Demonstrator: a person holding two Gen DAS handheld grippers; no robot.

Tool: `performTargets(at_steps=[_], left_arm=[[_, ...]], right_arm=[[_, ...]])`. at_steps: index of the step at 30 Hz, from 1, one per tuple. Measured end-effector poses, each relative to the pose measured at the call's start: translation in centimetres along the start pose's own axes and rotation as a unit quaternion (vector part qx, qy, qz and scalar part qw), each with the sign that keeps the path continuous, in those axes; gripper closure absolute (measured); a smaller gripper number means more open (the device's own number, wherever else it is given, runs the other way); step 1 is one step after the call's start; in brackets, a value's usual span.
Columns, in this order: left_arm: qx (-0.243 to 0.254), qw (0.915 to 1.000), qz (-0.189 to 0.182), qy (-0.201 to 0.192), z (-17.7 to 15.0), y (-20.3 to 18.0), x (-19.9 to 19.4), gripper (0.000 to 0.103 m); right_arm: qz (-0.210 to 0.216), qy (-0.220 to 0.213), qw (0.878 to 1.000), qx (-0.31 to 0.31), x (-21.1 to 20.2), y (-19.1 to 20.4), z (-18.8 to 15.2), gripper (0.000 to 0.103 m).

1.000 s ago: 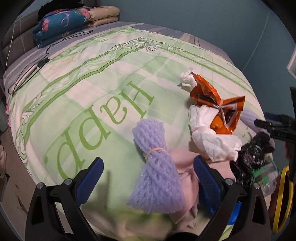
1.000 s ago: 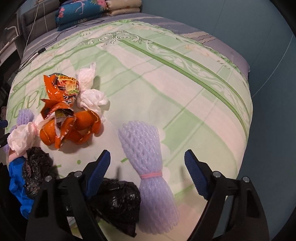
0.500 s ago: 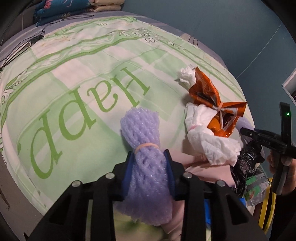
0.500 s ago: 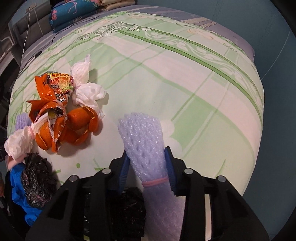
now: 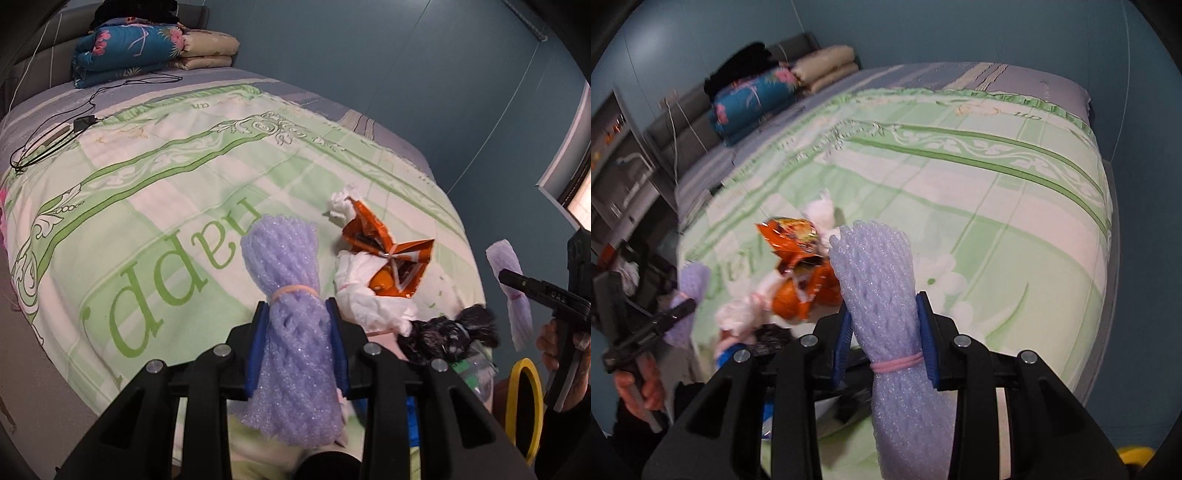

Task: Collect trash
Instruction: 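Grasp a second lavender foam net with the left tool while right carries its net to the bin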

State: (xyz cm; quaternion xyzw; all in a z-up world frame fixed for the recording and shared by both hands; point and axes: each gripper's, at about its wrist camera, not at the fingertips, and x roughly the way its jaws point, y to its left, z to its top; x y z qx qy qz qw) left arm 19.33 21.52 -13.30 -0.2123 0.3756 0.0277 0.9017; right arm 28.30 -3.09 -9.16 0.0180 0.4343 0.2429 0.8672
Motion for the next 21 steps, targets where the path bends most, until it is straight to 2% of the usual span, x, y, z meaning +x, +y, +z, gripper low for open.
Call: performTargets(at_steps=[2,4,12,17,21], left_arm=[[0.007,0.9999,-0.004,-0.008,-0.2,-0.7,-0.9,0.074],[0.013,0.9997,-0.013,-0.013,-0.4,-1.3,-1.5,0.074],[0.064,0.9962,-0.058,-0.013,-2.4,-6.5,-3.1,0.074],[0.112,0.9894,-0.092,-0.007,-3.9,-11.3,-3.7,0.074],[0.168,0.9787,-0.117,0.007,-5.5,-15.7,-4.2,0.074]], right_arm=[[0.009,-0.012,1.000,0.016,-1.8,-0.2,-0.6,0.072],[0.036,-0.017,0.998,0.039,-3.5,-0.6,-1.5,0.072],[0.050,-0.052,0.994,0.085,-9.6,-2.3,-6.2,0.071],[0.051,-0.074,0.989,0.114,-13.0,-3.4,-9.7,0.071],[0.024,-0.097,0.988,0.119,-15.7,-4.1,-11.4,0.071]])
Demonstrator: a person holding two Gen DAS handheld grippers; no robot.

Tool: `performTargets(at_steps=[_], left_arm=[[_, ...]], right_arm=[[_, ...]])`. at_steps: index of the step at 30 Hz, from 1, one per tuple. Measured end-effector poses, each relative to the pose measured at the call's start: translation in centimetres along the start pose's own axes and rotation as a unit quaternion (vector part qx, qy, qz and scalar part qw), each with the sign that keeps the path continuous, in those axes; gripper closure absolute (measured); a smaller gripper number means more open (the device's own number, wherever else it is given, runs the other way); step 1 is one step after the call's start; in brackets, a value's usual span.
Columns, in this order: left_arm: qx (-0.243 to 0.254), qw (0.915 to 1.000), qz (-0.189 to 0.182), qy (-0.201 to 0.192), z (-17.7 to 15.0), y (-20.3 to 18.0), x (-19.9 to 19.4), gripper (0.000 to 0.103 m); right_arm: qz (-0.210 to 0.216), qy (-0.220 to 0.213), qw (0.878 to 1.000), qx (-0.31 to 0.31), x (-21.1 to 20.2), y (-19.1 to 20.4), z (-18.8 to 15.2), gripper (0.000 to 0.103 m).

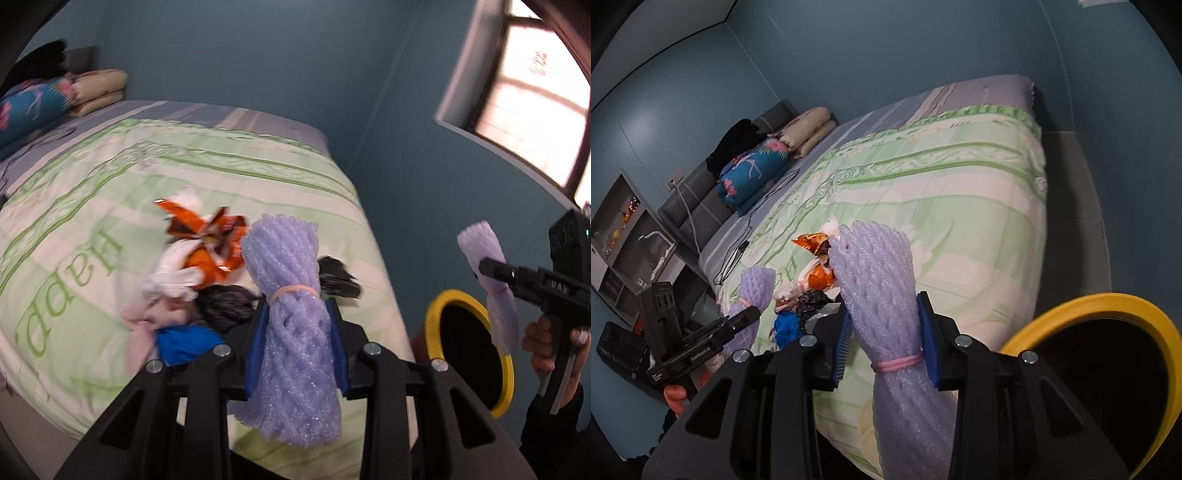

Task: Collect trash
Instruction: 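Grasp a second lavender foam net with the left tool while right carries its net to the bin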

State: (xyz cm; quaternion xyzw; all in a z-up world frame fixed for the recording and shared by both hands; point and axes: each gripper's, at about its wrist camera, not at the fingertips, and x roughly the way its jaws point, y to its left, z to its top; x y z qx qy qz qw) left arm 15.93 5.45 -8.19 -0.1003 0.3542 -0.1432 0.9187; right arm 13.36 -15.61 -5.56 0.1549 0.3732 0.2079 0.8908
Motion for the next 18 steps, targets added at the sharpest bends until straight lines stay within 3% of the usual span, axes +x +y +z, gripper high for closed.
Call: performTargets(at_steps=[10,18], left_arm=[[0.054,0.9952,-0.071,0.041,1.7,-7.7,2.4,0.074],[0.117,0.9807,-0.126,0.094,0.8,-15.9,7.1,0.074]], right_arm=[[-0.049,-0.061,0.997,0.016,-6.8,-2.4,-0.6,0.069],[-0.112,-0.100,0.988,0.044,-10.7,-5.5,-1.0,0.069]])
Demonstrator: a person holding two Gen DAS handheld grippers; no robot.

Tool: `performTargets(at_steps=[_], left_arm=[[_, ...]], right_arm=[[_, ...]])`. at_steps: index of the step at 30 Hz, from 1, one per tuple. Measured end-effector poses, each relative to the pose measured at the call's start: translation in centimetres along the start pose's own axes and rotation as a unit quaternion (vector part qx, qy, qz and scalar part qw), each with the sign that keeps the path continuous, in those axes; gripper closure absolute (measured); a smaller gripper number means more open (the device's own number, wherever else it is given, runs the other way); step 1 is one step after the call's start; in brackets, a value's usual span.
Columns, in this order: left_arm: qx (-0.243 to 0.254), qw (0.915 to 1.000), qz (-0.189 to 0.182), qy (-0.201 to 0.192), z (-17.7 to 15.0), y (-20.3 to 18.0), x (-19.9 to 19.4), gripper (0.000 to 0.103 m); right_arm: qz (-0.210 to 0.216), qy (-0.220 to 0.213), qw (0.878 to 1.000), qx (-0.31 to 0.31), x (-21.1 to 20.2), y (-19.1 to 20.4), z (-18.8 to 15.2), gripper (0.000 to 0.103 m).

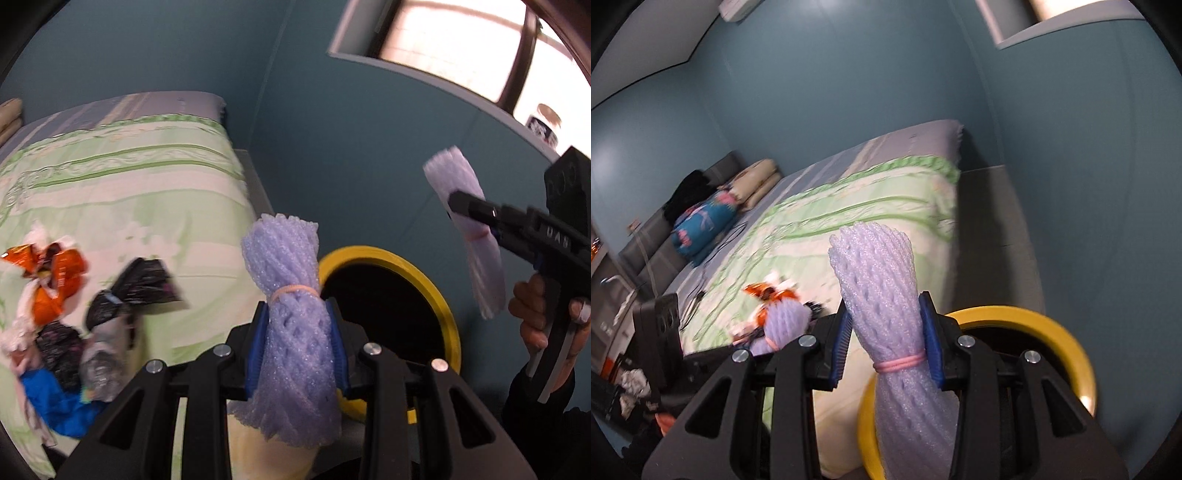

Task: Collect trash
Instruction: 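Grasp a second lavender foam net with the left tool while right carries its net to the bin, then open the right tool over the bin while left drops its net in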

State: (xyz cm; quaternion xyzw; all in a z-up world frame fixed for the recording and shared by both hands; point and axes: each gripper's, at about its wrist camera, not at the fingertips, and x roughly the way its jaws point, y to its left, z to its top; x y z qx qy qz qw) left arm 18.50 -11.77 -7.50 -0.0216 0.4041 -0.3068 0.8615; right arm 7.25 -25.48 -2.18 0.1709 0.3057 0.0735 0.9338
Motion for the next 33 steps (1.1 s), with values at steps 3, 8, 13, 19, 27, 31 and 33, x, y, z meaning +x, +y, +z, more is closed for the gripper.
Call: performTargets(at_steps=[3,8,13,19,27,31,33], left_arm=[[0.016,0.9994,-0.018,0.025,0.1,-2.1,2.2,0.074],[0.022,0.9969,-0.049,0.058,0.0,-4.9,5.0,0.074],[0.024,0.9950,-0.059,0.076,-0.4,-6.2,6.5,0.074],[0.014,0.9943,-0.073,0.077,-0.7,-6.6,6.9,0.072],[0.000,0.9958,-0.064,0.065,-1.3,-6.0,5.9,0.037],[0.003,0.9976,-0.053,0.044,-1.0,-5.7,4.1,0.029],[-0.002,0.9984,-0.048,0.029,-0.8,-5.3,3.0,0.025]], right_arm=[[-0.007,-0.008,1.000,0.013,-0.8,-1.3,0.2,0.069],[-0.035,-0.025,0.999,0.024,-2.0,-2.7,0.7,0.067],[-0.051,-0.024,0.998,0.036,-2.0,-3.9,0.7,0.066],[-0.064,-0.015,0.997,0.048,-1.3,-5.2,0.2,0.060],[-0.076,-0.020,0.995,0.056,-1.5,-6.1,0.1,0.047],[-0.074,-0.025,0.995,0.057,-2.0,-6.1,0.2,0.046],[-0.071,-0.028,0.996,0.054,-2.2,-5.8,0.3,0.046]])
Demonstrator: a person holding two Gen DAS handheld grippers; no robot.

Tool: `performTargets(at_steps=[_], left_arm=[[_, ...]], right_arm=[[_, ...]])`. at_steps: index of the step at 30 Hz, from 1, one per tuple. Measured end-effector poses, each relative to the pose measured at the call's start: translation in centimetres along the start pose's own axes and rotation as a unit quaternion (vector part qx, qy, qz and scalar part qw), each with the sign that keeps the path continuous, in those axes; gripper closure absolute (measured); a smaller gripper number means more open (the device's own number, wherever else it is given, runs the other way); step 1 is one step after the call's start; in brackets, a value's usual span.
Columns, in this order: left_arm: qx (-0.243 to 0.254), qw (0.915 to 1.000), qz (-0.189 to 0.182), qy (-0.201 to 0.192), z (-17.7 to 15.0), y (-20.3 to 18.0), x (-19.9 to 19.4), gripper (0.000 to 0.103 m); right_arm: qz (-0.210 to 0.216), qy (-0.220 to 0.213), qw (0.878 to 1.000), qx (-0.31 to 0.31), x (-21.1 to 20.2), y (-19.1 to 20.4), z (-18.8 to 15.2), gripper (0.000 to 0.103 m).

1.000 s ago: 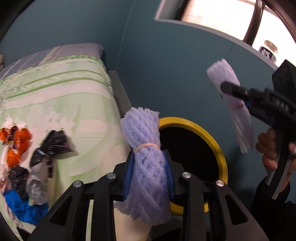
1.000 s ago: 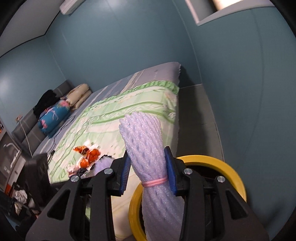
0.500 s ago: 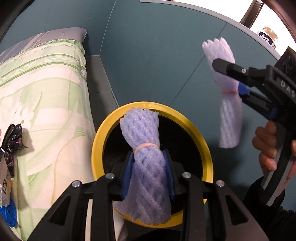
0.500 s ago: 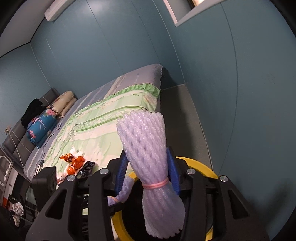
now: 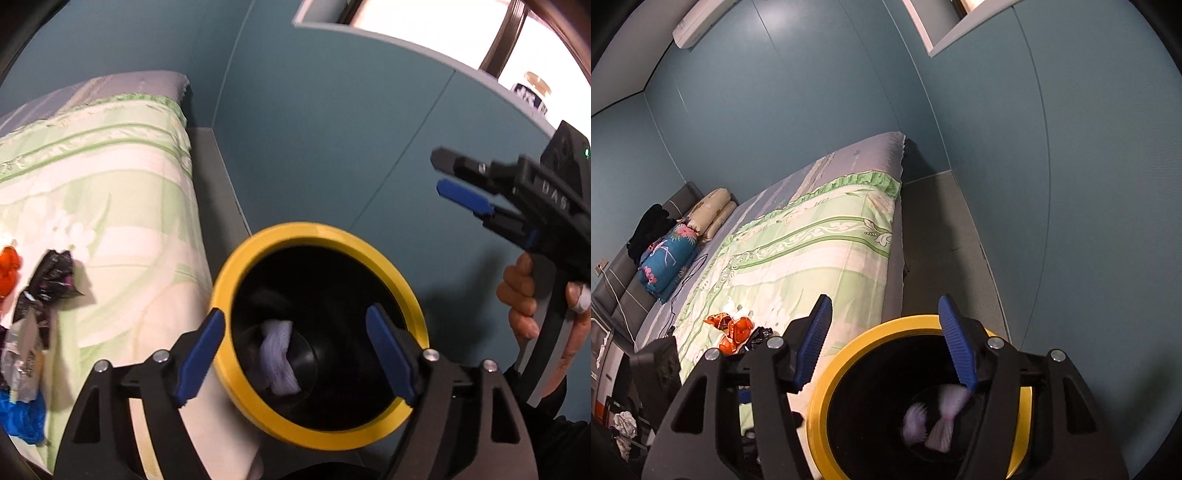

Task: Collect trash
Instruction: 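Open the right tool over the bin while left drops its net in, then grasp the white tissue with the left tool while right grasps black plastic bags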

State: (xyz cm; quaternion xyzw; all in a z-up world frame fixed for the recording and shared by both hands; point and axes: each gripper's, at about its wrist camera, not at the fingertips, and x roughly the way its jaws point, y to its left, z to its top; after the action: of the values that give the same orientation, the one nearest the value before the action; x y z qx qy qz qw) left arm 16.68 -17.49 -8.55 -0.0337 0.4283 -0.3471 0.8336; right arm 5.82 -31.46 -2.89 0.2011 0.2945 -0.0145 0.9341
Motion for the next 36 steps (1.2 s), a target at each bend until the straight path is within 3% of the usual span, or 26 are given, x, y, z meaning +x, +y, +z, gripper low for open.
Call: performTargets(at_steps=[8,13,27,36], left_arm=[[-0.018,0.9971,0.048,-0.057,0.3,2.5,-5.0,0.014],[-0.036,0.9922,0.083,-0.086,-0.2,4.8,-8.3,0.009],[-0.117,0.9674,0.182,-0.132,-2.5,14.4,-15.6,0.008],[-0.161,0.9518,0.216,-0.147,-4.3,20.2,-17.4,0.008]], right_arm=[[0.013,-0.018,0.999,-0.037,-0.7,2.6,0.0,0.038],[0.043,-0.014,0.997,-0.066,0.1,5.5,-0.3,0.034],[0.118,0.048,0.985,-0.116,5.8,14.0,-2.3,0.032],[0.144,0.085,0.977,-0.133,9.8,17.8,-4.0,0.032]])
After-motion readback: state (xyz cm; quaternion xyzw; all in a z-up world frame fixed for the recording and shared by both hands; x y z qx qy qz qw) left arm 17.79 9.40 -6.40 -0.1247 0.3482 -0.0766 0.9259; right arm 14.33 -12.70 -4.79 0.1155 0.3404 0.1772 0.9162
